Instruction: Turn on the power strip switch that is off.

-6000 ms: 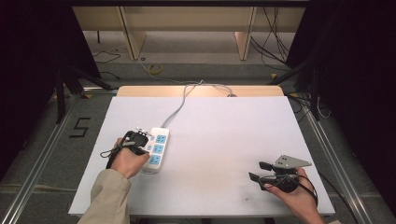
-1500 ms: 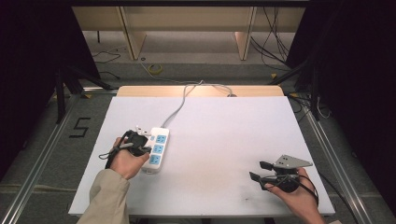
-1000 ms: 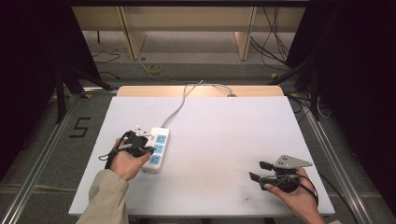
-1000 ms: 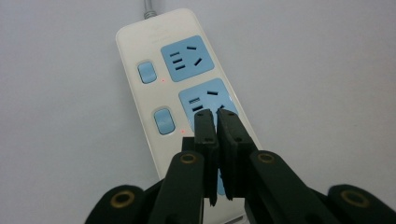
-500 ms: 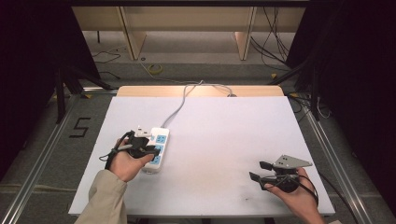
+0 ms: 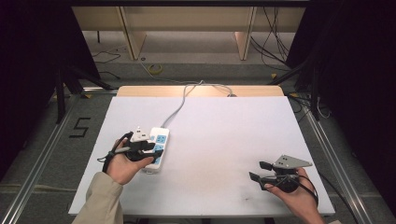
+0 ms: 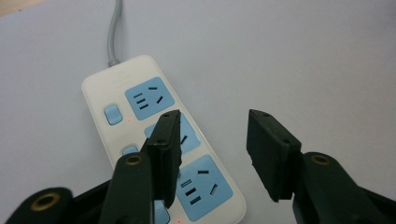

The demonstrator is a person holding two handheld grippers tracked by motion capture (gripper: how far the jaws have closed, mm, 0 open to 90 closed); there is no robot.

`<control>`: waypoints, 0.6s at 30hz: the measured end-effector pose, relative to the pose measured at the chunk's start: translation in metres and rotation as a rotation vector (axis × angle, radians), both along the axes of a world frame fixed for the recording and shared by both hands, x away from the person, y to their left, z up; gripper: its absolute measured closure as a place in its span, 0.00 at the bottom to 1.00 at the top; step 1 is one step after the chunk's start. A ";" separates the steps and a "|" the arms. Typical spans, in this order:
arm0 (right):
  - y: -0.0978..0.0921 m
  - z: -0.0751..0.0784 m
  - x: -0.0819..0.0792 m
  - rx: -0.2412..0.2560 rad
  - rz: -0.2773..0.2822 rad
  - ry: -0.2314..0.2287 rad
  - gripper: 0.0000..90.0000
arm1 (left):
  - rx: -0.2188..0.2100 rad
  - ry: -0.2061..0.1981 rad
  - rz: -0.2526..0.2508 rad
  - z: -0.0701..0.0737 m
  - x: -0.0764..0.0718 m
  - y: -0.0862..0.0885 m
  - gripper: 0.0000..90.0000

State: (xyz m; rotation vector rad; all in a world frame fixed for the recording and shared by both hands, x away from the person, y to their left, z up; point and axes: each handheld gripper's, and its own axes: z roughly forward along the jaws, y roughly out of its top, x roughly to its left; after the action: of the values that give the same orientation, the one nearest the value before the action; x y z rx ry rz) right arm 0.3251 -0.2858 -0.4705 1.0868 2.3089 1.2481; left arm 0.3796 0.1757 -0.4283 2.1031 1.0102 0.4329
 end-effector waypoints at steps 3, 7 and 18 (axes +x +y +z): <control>0.000 0.000 0.000 0.001 0.000 -0.001 0.42 | 0.008 -0.028 -0.026 0.000 -0.001 0.001 0.56; 0.000 0.000 0.000 0.002 0.001 -0.001 0.42 | 0.007 -0.041 -0.037 -0.001 -0.003 0.003 0.51; 0.001 0.000 0.000 0.004 0.004 -0.001 0.42 | 0.036 -0.068 -0.030 -0.005 -0.008 0.011 0.37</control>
State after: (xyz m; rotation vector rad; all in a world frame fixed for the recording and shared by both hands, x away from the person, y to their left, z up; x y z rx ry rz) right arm 0.3246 -0.2852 -0.4704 1.0831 2.3105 1.2544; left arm 0.3714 0.1866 -0.4334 2.1187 0.9370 0.5073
